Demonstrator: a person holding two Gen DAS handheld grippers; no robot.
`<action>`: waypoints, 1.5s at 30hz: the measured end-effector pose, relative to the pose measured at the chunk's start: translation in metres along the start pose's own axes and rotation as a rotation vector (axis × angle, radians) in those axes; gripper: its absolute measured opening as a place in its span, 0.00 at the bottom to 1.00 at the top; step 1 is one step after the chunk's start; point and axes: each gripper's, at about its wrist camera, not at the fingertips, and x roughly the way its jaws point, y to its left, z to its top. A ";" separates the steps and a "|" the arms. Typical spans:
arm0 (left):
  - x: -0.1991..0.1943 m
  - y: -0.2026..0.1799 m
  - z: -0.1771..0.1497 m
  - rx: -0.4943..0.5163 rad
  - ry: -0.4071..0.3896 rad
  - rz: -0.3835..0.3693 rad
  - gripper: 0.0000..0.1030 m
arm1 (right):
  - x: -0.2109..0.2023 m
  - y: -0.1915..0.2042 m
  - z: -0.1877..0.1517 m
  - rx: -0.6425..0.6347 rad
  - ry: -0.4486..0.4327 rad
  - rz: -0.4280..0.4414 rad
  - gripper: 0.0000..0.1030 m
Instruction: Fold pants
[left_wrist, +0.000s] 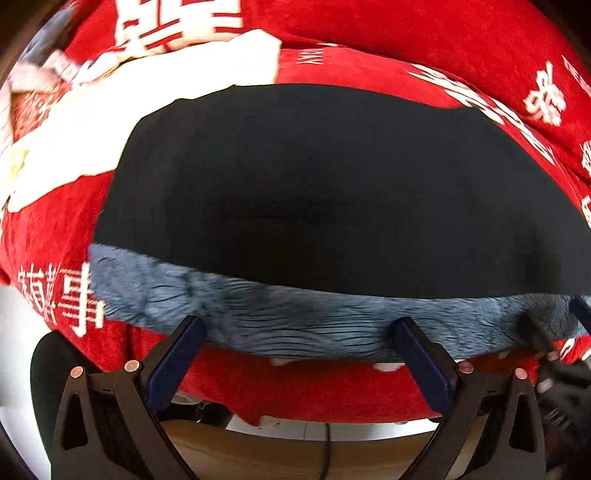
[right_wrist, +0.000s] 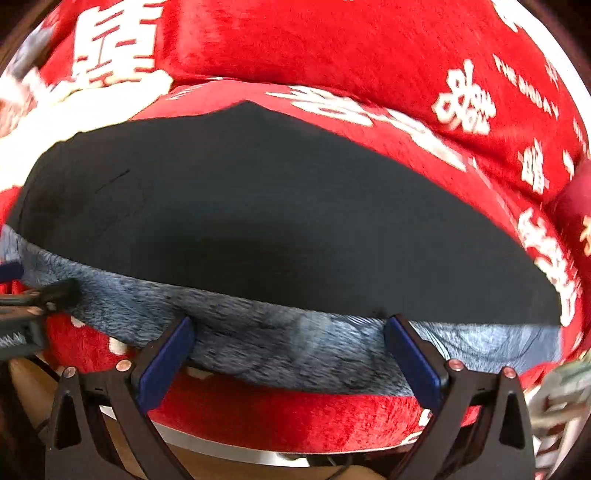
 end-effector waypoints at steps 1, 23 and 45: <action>0.001 0.008 -0.001 -0.022 0.007 -0.011 1.00 | 0.000 -0.007 -0.002 0.015 0.005 -0.005 0.99; -0.009 0.106 0.013 -0.169 0.062 -0.013 1.00 | 0.019 -0.320 -0.058 0.625 0.156 -0.056 1.00; 0.051 0.096 0.146 -0.244 0.042 -0.012 1.00 | 0.077 0.054 0.152 -0.021 0.018 0.273 1.00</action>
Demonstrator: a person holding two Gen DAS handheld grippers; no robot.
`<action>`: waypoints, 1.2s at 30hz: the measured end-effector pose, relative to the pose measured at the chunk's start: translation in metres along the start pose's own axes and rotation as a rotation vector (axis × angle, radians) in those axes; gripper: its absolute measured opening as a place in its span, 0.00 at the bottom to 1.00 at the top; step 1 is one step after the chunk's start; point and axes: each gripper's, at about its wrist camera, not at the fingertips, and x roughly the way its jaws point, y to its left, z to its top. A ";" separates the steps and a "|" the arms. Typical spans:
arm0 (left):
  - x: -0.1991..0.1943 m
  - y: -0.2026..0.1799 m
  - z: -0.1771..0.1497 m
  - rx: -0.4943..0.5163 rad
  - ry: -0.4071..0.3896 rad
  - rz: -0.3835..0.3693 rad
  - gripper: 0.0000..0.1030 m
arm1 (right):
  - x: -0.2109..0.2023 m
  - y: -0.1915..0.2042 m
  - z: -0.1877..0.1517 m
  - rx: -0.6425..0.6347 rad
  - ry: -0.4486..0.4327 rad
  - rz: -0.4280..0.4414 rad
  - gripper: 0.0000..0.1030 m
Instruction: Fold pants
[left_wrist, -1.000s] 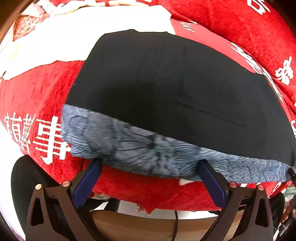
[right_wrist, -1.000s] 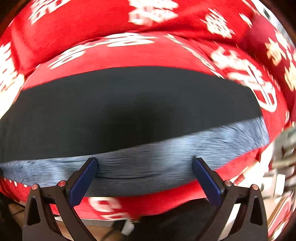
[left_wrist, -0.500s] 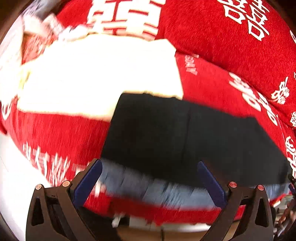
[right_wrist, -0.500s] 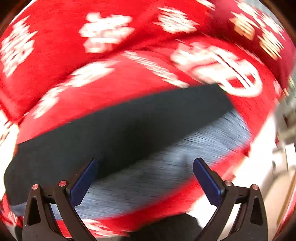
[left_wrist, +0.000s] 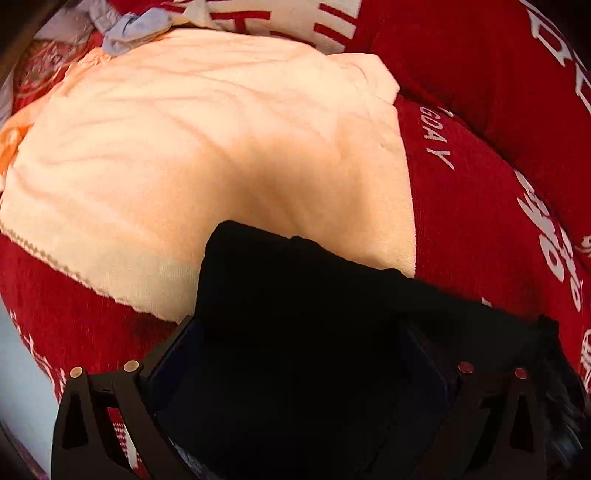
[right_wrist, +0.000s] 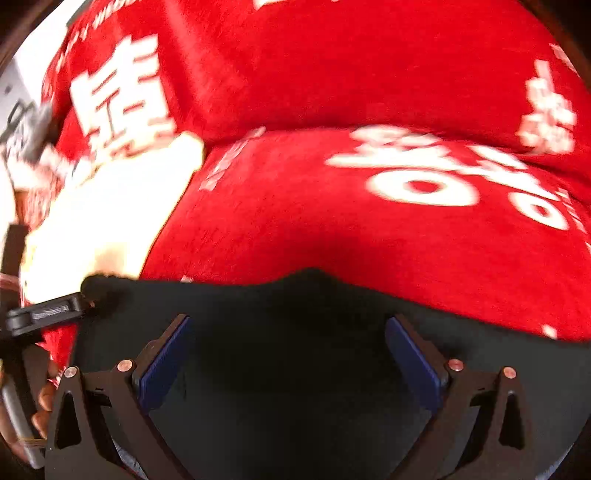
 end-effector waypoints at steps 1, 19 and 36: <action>0.000 -0.003 0.000 0.008 -0.003 0.005 1.00 | 0.003 0.010 0.003 -0.052 -0.031 -0.052 1.00; -0.048 -0.093 -0.091 0.280 -0.083 0.040 1.00 | -0.061 -0.089 -0.075 -0.064 -0.018 -0.152 1.00; -0.056 -0.302 -0.183 0.661 0.018 -0.040 1.00 | -0.203 -0.386 -0.243 0.690 -0.188 -0.243 1.00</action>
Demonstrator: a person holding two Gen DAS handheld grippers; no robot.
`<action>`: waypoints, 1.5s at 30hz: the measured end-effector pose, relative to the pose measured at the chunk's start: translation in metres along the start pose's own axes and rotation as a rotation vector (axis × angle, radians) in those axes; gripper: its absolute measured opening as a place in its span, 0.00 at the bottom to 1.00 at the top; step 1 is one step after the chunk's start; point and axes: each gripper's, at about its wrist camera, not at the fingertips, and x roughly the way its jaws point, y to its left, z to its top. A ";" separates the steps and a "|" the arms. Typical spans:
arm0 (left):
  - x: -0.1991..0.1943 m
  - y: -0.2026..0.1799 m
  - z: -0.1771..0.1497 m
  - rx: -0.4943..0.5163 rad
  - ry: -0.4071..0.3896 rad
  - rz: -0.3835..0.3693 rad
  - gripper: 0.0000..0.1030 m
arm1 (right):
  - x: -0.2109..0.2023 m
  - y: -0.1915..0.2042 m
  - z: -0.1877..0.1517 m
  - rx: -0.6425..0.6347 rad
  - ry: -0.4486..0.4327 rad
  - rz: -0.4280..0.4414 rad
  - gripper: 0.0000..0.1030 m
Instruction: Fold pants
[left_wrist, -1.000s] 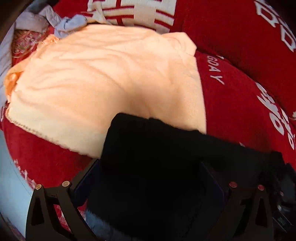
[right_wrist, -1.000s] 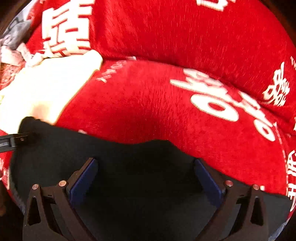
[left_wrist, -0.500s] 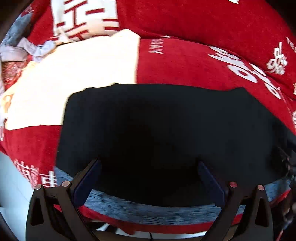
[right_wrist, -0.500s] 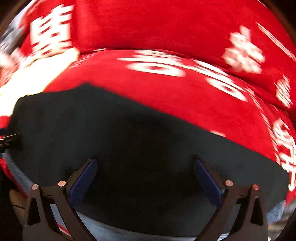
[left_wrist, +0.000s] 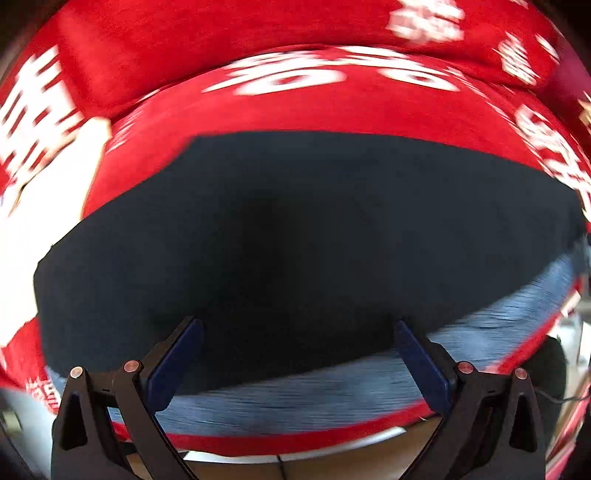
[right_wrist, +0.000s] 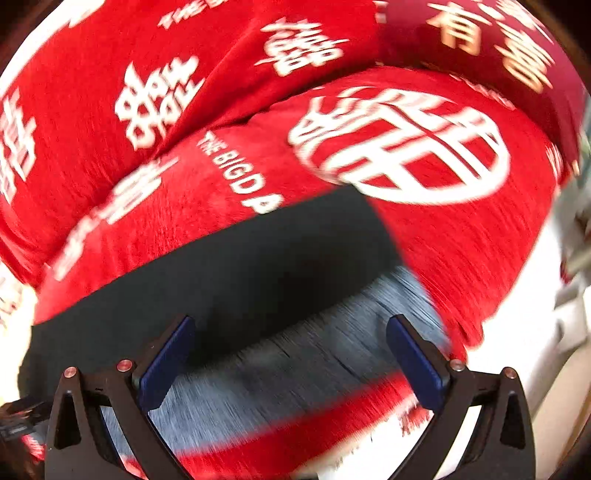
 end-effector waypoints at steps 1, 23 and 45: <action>-0.001 -0.019 0.002 0.036 0.000 -0.006 1.00 | -0.004 -0.010 -0.014 0.018 0.008 0.026 1.00; 0.026 -0.111 0.055 -0.072 0.042 -0.004 1.00 | 0.031 -0.006 -0.008 0.002 -0.182 0.325 1.00; 0.035 -0.121 0.073 -0.056 0.026 0.046 1.00 | 0.039 0.004 0.041 -0.042 -0.084 0.342 0.09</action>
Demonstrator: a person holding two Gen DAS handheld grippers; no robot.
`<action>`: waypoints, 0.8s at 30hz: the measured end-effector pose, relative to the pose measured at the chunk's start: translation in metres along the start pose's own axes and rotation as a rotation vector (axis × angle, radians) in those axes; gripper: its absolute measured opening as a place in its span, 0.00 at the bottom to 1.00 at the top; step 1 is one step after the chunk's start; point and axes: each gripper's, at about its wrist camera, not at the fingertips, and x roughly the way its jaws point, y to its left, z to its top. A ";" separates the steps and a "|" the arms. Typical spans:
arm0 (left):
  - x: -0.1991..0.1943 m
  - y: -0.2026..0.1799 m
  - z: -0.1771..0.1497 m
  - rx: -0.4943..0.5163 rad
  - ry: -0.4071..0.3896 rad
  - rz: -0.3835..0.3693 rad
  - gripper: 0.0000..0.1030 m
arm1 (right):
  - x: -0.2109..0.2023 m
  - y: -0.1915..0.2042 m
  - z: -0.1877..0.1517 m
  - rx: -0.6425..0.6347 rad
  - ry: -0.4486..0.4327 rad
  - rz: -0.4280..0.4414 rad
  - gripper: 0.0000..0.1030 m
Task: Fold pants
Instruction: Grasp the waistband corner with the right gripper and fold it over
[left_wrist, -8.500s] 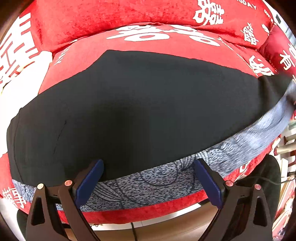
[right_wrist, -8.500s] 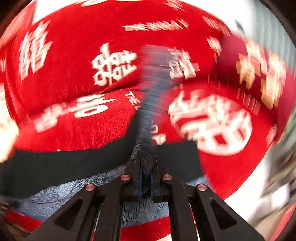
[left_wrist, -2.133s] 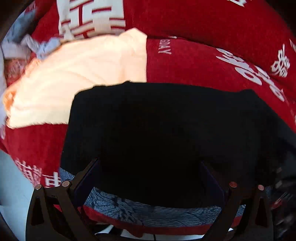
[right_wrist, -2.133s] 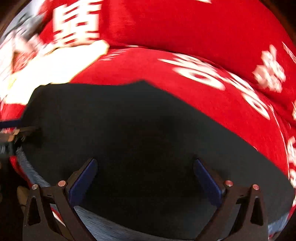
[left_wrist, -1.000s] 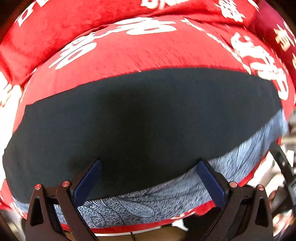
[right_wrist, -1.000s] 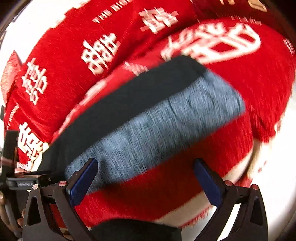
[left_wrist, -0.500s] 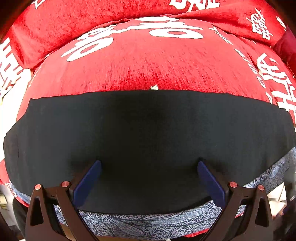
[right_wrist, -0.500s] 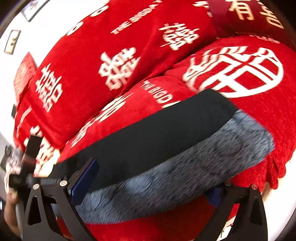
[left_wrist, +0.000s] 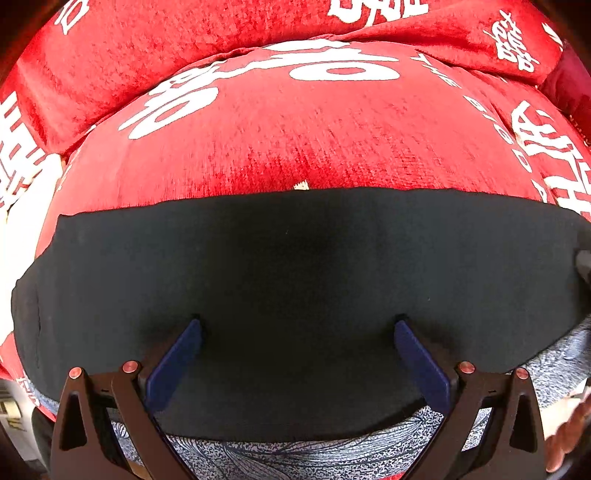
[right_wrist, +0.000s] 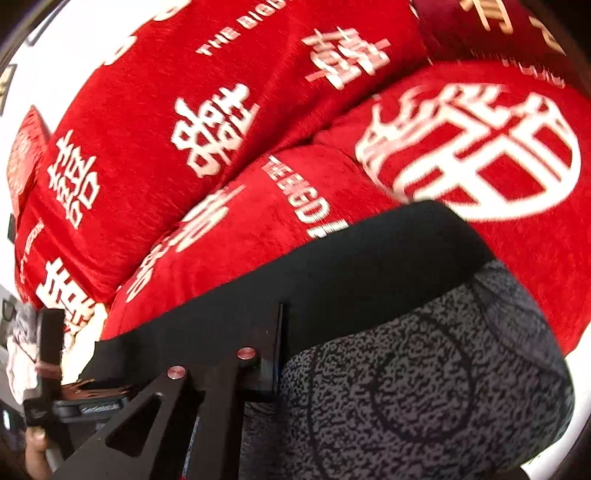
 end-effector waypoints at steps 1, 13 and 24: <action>0.000 0.001 0.000 0.005 -0.002 -0.004 1.00 | -0.001 0.001 0.000 0.010 0.014 -0.009 0.13; -0.002 0.002 0.000 0.015 -0.015 -0.018 1.00 | -0.049 -0.075 -0.068 0.318 0.033 0.042 0.85; -0.002 0.000 -0.001 0.005 -0.025 -0.007 1.00 | -0.019 -0.044 -0.054 0.188 -0.034 0.106 0.83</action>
